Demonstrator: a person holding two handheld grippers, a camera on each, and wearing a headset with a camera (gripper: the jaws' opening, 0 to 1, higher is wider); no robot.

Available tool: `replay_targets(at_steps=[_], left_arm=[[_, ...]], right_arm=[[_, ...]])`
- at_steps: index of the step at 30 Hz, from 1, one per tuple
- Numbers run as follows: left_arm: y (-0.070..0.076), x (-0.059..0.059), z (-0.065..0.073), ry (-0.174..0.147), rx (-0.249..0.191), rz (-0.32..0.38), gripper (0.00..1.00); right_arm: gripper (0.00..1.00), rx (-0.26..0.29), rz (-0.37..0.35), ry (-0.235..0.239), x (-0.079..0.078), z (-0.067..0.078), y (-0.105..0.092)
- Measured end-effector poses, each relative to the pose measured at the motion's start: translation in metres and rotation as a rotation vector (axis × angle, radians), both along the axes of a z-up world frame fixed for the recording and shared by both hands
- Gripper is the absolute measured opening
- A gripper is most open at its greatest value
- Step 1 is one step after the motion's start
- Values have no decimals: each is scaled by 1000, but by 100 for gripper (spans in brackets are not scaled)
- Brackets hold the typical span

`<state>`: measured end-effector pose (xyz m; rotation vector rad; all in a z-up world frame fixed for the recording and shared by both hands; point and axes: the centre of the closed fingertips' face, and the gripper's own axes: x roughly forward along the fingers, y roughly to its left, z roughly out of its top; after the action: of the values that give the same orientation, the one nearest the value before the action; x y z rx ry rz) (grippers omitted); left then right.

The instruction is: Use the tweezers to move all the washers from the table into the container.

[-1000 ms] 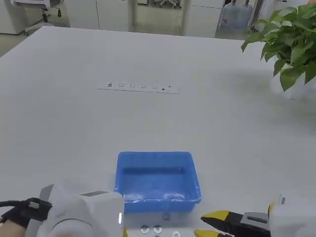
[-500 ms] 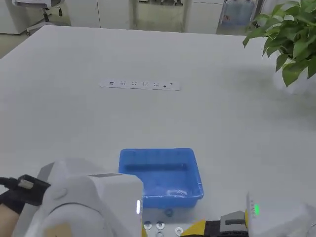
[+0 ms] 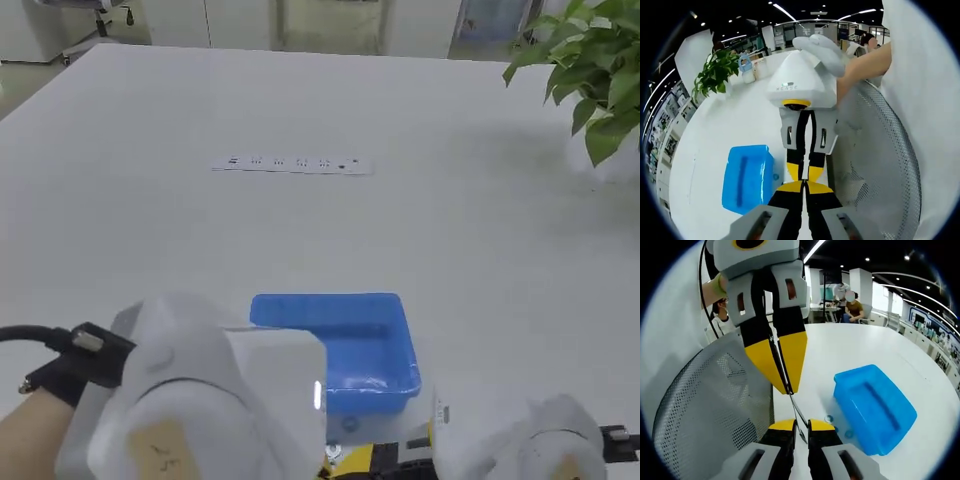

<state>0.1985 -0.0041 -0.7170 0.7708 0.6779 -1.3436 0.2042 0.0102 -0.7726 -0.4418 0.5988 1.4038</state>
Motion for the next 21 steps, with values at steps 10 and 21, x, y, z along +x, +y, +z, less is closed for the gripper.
replay_targets(at_steps=[10, 21], left_arm=[[7, 20, 4, -25, 3, 51, 0], [10, 28, -2, 14, 42, 56, 0]], right_arm=[[5, 23, -36, -20, 21, 5, 7], [5, 35, -50, 34, 25, -1, 10]])
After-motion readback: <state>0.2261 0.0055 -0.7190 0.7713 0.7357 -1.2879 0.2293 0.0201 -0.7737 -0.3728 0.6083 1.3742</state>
